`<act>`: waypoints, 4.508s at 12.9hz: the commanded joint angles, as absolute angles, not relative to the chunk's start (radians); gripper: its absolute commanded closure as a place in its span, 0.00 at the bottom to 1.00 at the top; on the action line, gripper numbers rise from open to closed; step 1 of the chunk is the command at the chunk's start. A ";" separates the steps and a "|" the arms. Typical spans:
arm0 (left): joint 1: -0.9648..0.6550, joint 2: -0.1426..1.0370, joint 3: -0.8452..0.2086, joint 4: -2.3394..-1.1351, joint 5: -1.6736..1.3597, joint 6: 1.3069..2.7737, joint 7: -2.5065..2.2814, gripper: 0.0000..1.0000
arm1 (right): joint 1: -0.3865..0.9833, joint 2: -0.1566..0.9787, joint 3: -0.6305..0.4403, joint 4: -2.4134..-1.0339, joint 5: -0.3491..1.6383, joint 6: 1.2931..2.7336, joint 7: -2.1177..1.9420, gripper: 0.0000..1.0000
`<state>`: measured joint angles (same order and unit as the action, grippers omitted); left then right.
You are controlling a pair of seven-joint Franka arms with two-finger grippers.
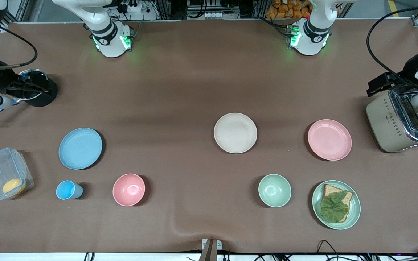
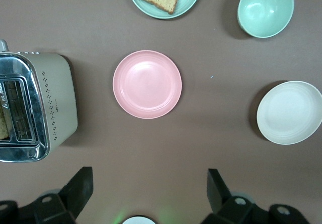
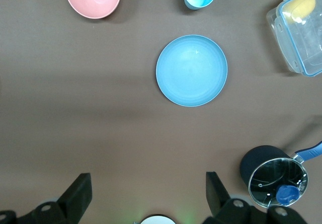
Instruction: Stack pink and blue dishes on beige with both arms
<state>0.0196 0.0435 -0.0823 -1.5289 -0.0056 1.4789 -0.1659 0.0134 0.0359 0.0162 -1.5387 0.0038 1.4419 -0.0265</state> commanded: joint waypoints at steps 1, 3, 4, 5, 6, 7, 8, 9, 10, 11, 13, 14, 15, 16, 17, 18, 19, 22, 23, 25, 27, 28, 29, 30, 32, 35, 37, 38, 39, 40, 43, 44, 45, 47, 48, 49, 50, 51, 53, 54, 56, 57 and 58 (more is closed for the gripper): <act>0.029 0.119 -0.080 -1.555 0.018 1.540 -0.149 0.00 | 0.018 0.029 0.017 -1.540 0.003 1.439 -0.012 0.00; 0.052 0.126 -0.080 -1.671 0.031 1.667 -0.147 0.00 | 0.018 0.029 0.017 -1.540 0.003 1.439 -0.012 0.00; 0.072 0.124 -0.081 -1.736 0.031 1.728 -0.143 0.00 | 0.018 0.031 0.017 -1.540 0.003 1.439 -0.012 0.00; 0.083 0.123 -0.081 -1.805 0.031 1.806 -0.143 0.00 | 0.018 0.031 0.017 -1.540 0.003 1.439 -0.012 0.00; 0.097 0.126 -0.081 -1.865 0.031 1.883 -0.143 0.00 | 0.018 0.031 0.017 -1.540 0.003 1.439 -0.012 0.00; 0.109 0.133 -0.083 -1.925 0.029 1.964 -0.143 0.00 | 0.018 0.031 0.017 -1.540 0.003 1.440 -0.012 0.00; 0.109 0.144 -0.081 -1.983 0.029 2.047 -0.143 0.00 | 0.018 0.032 0.018 -1.540 0.003 1.442 -0.012 0.00; 0.117 0.152 -0.081 -2.026 0.029 2.103 -0.143 0.00 | 0.018 0.032 0.017 -1.540 0.003 1.442 -0.012 0.00; 0.132 0.182 -0.081 -2.055 0.029 2.149 -0.143 0.00 | 0.018 0.032 0.018 -1.540 0.003 1.443 -0.012 0.00; 0.155 0.230 -0.081 -2.057 0.031 2.181 -0.141 0.00 | 0.020 0.032 0.017 -1.540 0.003 1.443 -0.012 0.00; 0.202 0.313 -0.083 -2.056 0.038 2.259 -0.083 0.00 | 0.023 0.032 0.017 -1.542 0.003 1.442 -0.012 0.00; 0.222 0.346 -0.081 -2.054 0.038 2.291 -0.046 0.00 | 0.023 0.032 0.017 -1.542 0.003 1.440 -0.012 0.00; 0.247 0.374 -0.084 -2.056 0.038 2.322 -0.029 0.00 | 0.023 0.032 0.017 -1.542 0.003 1.440 -0.012 0.00; 0.248 0.396 -0.083 -2.056 0.038 2.347 -0.026 0.00 | 0.023 0.032 0.017 -1.542 0.003 1.443 -0.012 0.00; 0.249 0.411 -0.083 -2.054 0.038 2.359 -0.026 0.00 | 0.023 0.034 0.017 -1.542 0.003 1.445 -0.012 0.00; 0.250 0.419 -0.083 -2.056 0.038 2.365 -0.026 0.00 | 0.023 0.035 0.017 -1.542 0.003 1.447 -0.012 0.00; 0.247 0.428 -0.083 -2.054 0.038 2.371 -0.026 0.00 | 0.023 0.035 0.017 -1.542 0.003 1.447 -0.012 0.00; 0.253 0.460 -0.083 -2.052 0.038 2.396 -0.026 0.00 | 0.029 0.037 0.018 -1.542 0.003 1.454 -0.012 0.00; 0.253 0.465 -0.083 -2.052 0.038 2.401 -0.026 0.07 | 0.035 0.038 0.017 -1.542 0.003 1.456 -0.012 0.00; 0.253 0.476 -0.083 -2.048 0.038 2.405 -0.026 0.10 | 0.035 0.040 0.017 -1.542 0.003 1.459 -0.014 0.00; 0.255 0.489 -0.083 -2.048 0.038 2.421 -0.026 0.10 | 0.031 0.070 0.017 -1.549 0.003 1.485 -0.014 0.00; 0.259 0.491 -0.083 -2.049 0.038 2.428 -0.026 0.10 | 0.026 0.101 0.017 -1.551 0.003 1.523 -0.014 0.00; 0.261 0.491 -0.083 -2.049 0.038 2.428 -0.025 0.10 | 0.022 0.139 0.015 -1.552 0.003 1.558 -0.014 0.00; 0.261 0.491 -0.083 -2.048 0.038 2.428 -0.026 0.15 | 0.011 0.176 0.014 -1.557 0.003 1.587 -0.014 0.00; 0.258 0.489 -0.083 -2.048 0.038 2.428 -0.026 0.40 | -0.018 0.263 0.012 -1.568 0.000 1.647 -0.015 0.00; 0.256 0.491 -0.083 -2.048 0.038 2.428 -0.026 0.87 | -0.119 0.400 0.014 -1.612 -0.003 1.802 -0.028 0.00; 0.259 0.482 -0.084 -2.048 0.038 2.427 -0.023 1.00 | -0.123 0.417 0.012 -1.621 -0.005 1.812 -0.028 0.00; 0.259 0.465 -0.089 -2.046 0.038 2.419 -0.012 1.00 | -0.120 0.420 0.012 -1.621 -0.005 1.812 -0.028 0.00; 0.265 0.433 -0.092 -2.048 0.034 2.413 0.007 1.00 | -0.114 0.423 0.012 -1.621 -0.005 1.813 -0.028 0.00; 0.265 0.395 -0.100 -2.045 0.023 2.386 0.026 1.00 | -0.114 0.425 0.012 -1.621 -0.005 1.813 -0.028 0.00; 0.264 0.270 -0.176 -2.001 -0.006 2.272 0.025 1.00 | -0.118 0.431 0.012 -1.623 -0.005 1.821 -0.028 0.00; 0.264 0.256 -0.211 -1.958 -0.024 2.226 0.018 1.00 | -0.117 0.434 0.012 -1.623 -0.005 1.822 -0.028 0.00; 0.262 0.256 -0.241 -1.904 -0.040 2.183 0.014 1.00 | -0.115 0.434 0.012 -1.621 -0.005 1.822 -0.028 0.00; 0.246 0.274 -0.305 -1.811 -0.055 2.128 -0.020 1.00 | -0.115 0.434 0.012 -1.621 -0.005 1.822 -0.028 0.00; 0.227 0.294 -0.339 -1.795 -0.055 2.126 -0.055 1.00 | -0.115 0.434 0.012 -1.621 -0.005 1.822 -0.028 0.00; 0.207 0.313 -0.362 -1.789 -0.054 2.126 -0.102 1.00 | -0.115 0.434 0.012 -1.621 -0.005 1.822 -0.028 0.00; 0.174 0.333 -0.367 -1.786 -0.048 2.129 -0.116 1.00 | -0.115 0.434 0.012 -1.621 -0.005 1.822 -0.028 0.00; 0.138 0.348 -0.367 -1.776 -0.055 2.135 -0.127 1.00 | -0.115 0.434 0.012 -1.621 -0.005 1.822 -0.028 0.00; 0.095 0.367 -0.367 -1.766 -0.054 2.137 -0.190 1.00 | -0.114 0.437 0.012 -1.623 -0.005 1.822 -0.028 0.00; 0.075 0.374 -0.365 -1.763 -0.054 2.138 -0.222 1.00 | -0.114 0.445 0.012 -1.626 -0.005 1.833 -0.028 0.00; 0.042 0.387 -0.365 -1.756 -0.052 2.143 -0.265 1.00 | -0.129 0.465 0.012 -1.653 -0.005 1.906 -0.035 0.00; 0.029 0.391 -0.367 -1.756 -0.054 2.161 -0.290 1.00 | -0.130 0.485 0.011 -1.661 -0.006 1.945 -0.054 0.00; 0.006 0.405 -0.365 -1.756 -0.052 2.174 -0.322 1.00 | -0.159 0.509 0.011 -1.661 -0.006 1.957 -0.076 0.00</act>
